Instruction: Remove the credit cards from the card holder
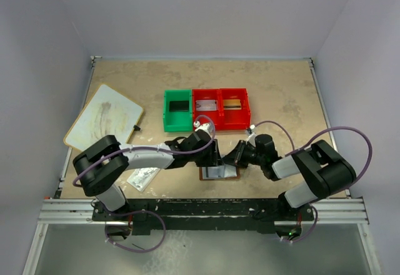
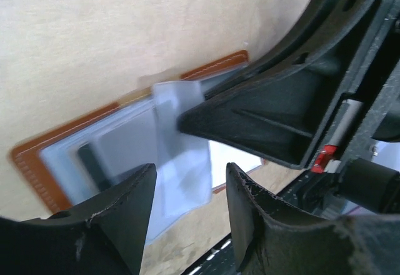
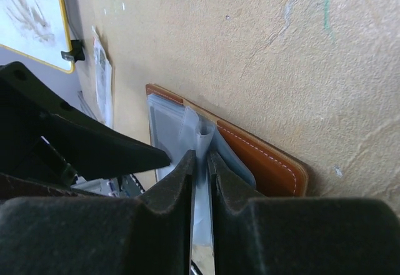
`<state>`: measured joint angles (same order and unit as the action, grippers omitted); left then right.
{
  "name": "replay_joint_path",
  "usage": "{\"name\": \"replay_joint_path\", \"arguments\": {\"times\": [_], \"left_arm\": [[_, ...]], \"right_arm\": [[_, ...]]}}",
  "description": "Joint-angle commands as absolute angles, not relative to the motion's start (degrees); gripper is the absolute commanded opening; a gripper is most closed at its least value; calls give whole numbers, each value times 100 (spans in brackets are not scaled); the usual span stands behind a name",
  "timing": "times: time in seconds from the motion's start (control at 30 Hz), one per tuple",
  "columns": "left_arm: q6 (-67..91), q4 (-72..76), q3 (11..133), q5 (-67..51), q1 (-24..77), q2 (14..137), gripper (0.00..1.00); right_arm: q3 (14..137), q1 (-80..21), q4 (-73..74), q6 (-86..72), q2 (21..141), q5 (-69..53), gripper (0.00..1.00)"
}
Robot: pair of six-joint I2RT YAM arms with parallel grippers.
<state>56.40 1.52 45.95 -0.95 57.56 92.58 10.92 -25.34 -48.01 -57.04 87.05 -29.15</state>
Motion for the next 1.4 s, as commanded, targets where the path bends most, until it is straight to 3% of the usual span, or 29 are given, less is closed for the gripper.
{"name": "replay_joint_path", "arguments": {"times": [0.0,0.33,0.5,0.6,0.9,1.37], "left_arm": [[5846,766,4671,-641,5818,9680,47],[5761,624,4792,-354,5807,9808,48],[5723,631,4799,-312,5809,9815,48],[5700,698,4866,-316,5805,9836,48],[5648,1065,5106,-550,5805,9876,48],[5954,1631,5140,-1028,5884,9994,48]], "right_arm": [[889,-2573,-4142,-5557,8886,-2729,17],[901,-2573,-3633,-5476,8233,-2661,27],[1181,-2575,-2299,-5282,7303,-2048,47],[1367,-2571,-1586,-5210,6694,-1600,53],[1581,-2568,-816,-4951,6370,-1498,46],[1661,-2567,-33,-5343,5630,-801,53]]}}
